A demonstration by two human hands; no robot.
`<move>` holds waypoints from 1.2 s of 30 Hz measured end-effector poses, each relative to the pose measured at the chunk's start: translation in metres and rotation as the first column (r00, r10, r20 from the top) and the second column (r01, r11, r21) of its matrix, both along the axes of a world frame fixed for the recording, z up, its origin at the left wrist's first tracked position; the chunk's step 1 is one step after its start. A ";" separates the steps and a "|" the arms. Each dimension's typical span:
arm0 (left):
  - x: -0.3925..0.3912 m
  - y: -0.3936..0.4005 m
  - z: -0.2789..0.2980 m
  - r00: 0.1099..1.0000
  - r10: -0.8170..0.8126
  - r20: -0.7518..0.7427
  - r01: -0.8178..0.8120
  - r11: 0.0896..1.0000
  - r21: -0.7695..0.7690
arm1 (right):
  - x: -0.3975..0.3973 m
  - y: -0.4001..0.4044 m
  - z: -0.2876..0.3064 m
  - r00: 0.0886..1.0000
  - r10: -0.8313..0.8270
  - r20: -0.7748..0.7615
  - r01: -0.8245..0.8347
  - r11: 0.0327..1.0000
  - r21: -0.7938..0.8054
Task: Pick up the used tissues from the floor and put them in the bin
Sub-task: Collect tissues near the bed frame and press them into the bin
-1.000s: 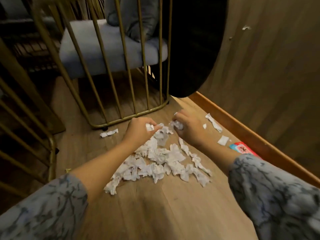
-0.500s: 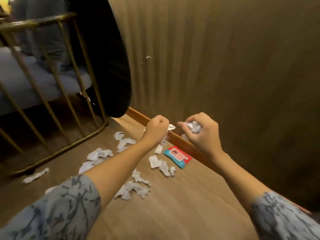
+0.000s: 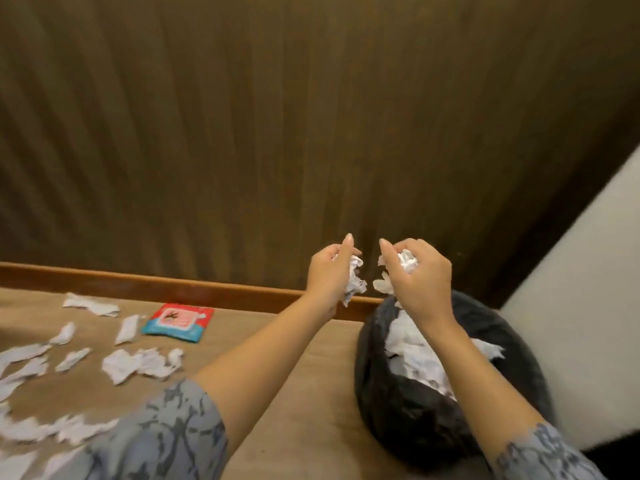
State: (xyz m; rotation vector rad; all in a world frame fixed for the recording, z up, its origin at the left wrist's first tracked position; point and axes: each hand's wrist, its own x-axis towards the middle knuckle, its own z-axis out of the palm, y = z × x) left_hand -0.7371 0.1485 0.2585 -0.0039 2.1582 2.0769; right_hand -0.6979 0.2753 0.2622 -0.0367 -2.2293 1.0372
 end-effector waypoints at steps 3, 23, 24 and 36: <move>0.014 0.052 -0.015 0.991 -0.116 0.073 0.109 0.990 0.087 | 0.026 0.044 -0.017 0.987 -0.148 0.054 0.149 0.989 -0.016; -0.011 -0.070 -0.058 0.921 -0.275 -0.275 0.133 0.887 -0.441 | 0.020 -0.029 -0.066 0.966 0.064 0.250 -0.105 0.982 0.155; -0.011 -0.099 -0.057 0.918 -0.277 -0.285 0.109 0.864 -0.491 | 0.013 -0.053 -0.067 0.963 0.121 0.240 -0.165 0.971 0.173; 0.084 -0.461 -0.100 0.923 0.114 -0.367 -0.368 0.540 -0.757 | -0.013 -0.374 -0.086 0.719 0.620 0.315 -0.695 0.637 0.333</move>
